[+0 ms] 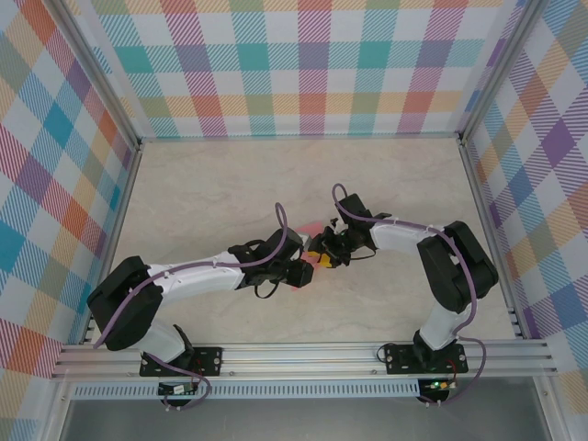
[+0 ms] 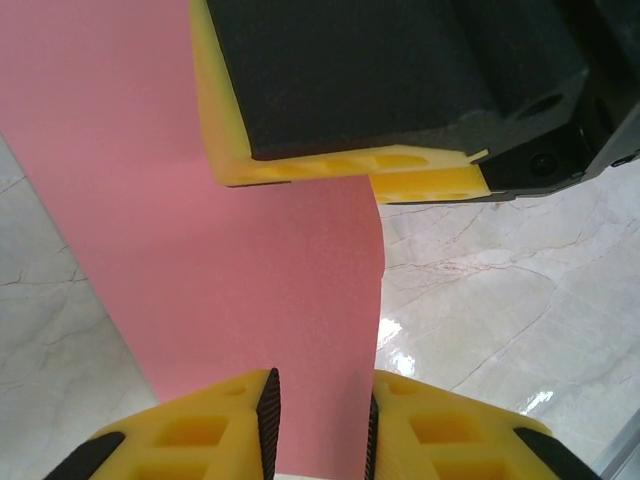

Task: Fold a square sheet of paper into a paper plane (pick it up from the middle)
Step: Third fold the triangle at the center of the table.

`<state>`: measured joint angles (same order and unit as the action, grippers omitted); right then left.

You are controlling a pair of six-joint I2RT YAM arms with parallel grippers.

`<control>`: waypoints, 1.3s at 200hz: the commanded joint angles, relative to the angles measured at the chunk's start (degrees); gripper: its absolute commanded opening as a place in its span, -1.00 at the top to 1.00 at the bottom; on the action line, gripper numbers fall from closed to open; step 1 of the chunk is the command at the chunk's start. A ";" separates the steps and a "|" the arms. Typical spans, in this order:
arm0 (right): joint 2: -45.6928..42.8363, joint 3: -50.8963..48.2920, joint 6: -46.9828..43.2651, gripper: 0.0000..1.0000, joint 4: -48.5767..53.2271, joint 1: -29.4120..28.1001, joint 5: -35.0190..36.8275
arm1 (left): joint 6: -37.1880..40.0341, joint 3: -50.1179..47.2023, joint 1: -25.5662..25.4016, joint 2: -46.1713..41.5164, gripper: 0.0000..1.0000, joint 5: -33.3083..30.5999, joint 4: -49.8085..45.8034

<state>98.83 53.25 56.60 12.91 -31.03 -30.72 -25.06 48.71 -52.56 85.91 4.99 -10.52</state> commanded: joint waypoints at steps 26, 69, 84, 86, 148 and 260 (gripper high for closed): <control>0.24 1.02 0.53 0.30 -0.43 -0.27 -1.68 | 0.39 1.65 0.71 -1.36 0.38 2.36 -0.51; 0.35 1.06 0.70 0.36 -0.34 -0.27 -2.33 | 1.12 2.63 0.70 -1.57 0.36 2.76 -1.69; 0.58 1.06 0.88 0.36 -0.55 -0.26 -2.49 | 1.48 2.94 0.72 -1.36 0.34 3.46 -2.02; 0.67 1.06 0.95 0.36 -0.65 -0.26 -2.50 | 1.48 2.96 0.73 -1.31 0.33 3.56 -2.04; 0.71 1.24 1.06 0.36 -0.49 -0.27 -2.48 | 2.55 3.41 0.69 -0.61 0.43 3.44 -3.53; -0.79 3.96 -3.40 0.35 8.09 -0.20 3.12 | 3.97 5.03 0.77 0.30 1.00 1.74 -4.92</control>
<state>98.98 54.50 56.12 15.18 -31.03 -31.07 -22.39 51.70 -52.40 85.86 8.16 -13.43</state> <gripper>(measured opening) 0.319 0.040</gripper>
